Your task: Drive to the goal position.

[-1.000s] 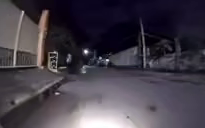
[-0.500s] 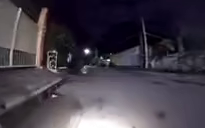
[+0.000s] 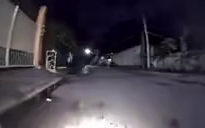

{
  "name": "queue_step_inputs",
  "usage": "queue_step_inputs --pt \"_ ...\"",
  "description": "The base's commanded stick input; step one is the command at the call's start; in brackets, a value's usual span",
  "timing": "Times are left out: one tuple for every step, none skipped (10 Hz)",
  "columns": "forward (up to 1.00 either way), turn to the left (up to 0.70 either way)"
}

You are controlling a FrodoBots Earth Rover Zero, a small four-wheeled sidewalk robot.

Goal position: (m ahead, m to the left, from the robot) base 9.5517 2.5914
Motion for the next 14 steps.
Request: queue_step_inputs --pt "0.5 0.0" --pt "0.5 0.0" --pt "0.5 0.0" --pt "0.5 0.0" --pt "0.5 0.39" --pt "0.5 0.5" --pt "0.5 0.5" --pt "0.5 0.5" --pt "0.5 0.5" --pt "0.5 0.5" --pt "0.5 0.5" --pt "0.5 0.5" --pt "0.5 0.5" --pt "0.5 0.5"
